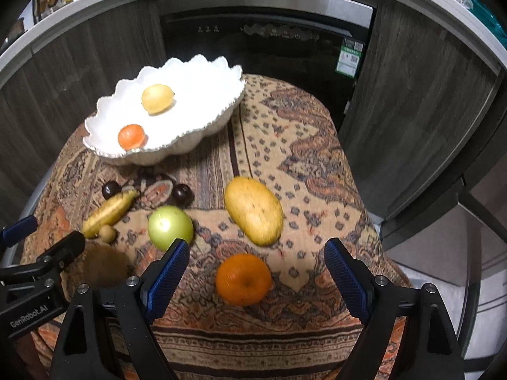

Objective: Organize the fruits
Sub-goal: 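Lower the left tool onto the brown kiwi and close its fingers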

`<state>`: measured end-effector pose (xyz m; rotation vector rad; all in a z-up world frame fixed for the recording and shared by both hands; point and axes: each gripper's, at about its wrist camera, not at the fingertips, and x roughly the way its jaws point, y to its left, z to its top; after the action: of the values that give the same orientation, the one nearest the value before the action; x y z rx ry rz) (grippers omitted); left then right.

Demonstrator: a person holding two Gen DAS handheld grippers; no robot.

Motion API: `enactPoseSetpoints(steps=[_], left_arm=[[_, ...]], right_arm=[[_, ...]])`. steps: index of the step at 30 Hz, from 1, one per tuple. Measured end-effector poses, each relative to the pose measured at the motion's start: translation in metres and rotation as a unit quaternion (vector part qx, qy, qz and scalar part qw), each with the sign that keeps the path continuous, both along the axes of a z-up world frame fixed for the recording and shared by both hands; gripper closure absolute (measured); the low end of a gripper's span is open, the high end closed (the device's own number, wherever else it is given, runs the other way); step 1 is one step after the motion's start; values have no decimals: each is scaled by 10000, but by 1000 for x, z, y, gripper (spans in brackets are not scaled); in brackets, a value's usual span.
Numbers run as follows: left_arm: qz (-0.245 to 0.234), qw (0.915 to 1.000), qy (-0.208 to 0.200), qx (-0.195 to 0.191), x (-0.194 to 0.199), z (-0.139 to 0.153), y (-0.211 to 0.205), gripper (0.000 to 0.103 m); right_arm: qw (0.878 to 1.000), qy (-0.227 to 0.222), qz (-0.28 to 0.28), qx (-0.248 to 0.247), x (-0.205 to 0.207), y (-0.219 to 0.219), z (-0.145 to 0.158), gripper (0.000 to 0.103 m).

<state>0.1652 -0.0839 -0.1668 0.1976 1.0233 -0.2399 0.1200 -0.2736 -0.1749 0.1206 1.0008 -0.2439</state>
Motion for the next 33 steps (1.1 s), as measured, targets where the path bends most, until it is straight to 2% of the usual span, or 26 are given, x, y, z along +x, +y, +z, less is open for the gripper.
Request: enactPoseSetpoints(steps=[14,20,33], left_arm=[[78,9992,385,-30,-6,-31,-1,9],[62,9993,361,-70,-7,-33,-4,9],[-1,9983,519,-262,-5,-46,-8,10]], right_arm=[[9998,177,-3,15,-5,1,-26,15],[9994,319,-28,120,-3,-2,-41,15],[9986,398,72,350,0,-2,-52,18]])
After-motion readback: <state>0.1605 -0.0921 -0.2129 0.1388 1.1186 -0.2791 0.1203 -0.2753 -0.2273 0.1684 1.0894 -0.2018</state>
